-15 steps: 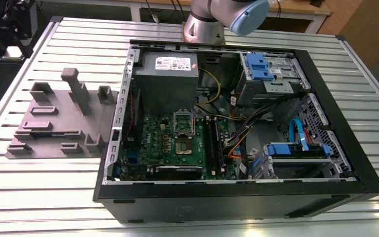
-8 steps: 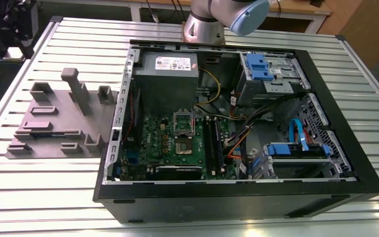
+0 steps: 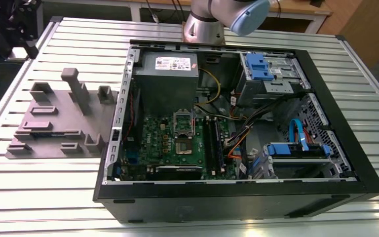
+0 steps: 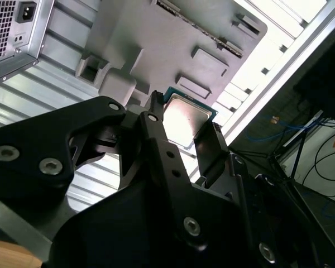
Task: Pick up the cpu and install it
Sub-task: 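Pick up the cpu and move it towards the insertion slot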
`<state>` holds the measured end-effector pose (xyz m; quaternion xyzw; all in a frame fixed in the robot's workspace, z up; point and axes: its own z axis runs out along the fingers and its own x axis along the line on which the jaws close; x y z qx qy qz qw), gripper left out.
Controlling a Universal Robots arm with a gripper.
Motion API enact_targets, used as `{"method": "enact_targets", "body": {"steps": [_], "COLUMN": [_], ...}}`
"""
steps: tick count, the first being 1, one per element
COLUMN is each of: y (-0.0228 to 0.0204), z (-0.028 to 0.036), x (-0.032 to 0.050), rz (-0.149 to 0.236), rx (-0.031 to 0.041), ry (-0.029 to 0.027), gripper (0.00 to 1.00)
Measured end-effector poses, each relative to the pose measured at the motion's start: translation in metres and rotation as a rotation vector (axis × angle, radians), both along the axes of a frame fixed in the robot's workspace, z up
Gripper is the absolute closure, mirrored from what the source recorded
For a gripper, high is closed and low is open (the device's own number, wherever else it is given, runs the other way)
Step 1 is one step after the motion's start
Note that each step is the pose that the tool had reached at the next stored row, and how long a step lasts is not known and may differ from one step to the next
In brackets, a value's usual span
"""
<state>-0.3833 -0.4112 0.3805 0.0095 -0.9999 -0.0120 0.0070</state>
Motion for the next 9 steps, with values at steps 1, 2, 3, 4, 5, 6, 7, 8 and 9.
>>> {"method": "enact_targets", "body": {"steps": [1,2,3,4,5,6,7,8,9], "y": [0.0000,0.0000,0.0000,0.0000,0.0000,0.0000,0.0000,0.0000,0.0000], "z": [-0.0001,0.0000,0.0000,0.0000,-0.0001,-0.0001,0.0000,-0.0001,-0.0001], "x": [0.0009,0.0019,0.0028,0.0036,0.0046,0.0055,0.0064,0.0074,0.0086], "rz": [0.000,0.000,0.000,0.000,0.000,0.000,0.000,0.000,0.000], "rx": [0.0001,0.0001,0.0001,0.0001,0.0001,0.0001,0.0001,0.0001,0.0001], "ry": [-0.0001,-0.0001,0.0000,-0.0001,-0.0001,-0.0001,-0.0001,-0.0001,-0.0001], "gripper": [0.53,0.53,0.53,0.53,0.53,0.53,0.53,0.53,0.53]}}
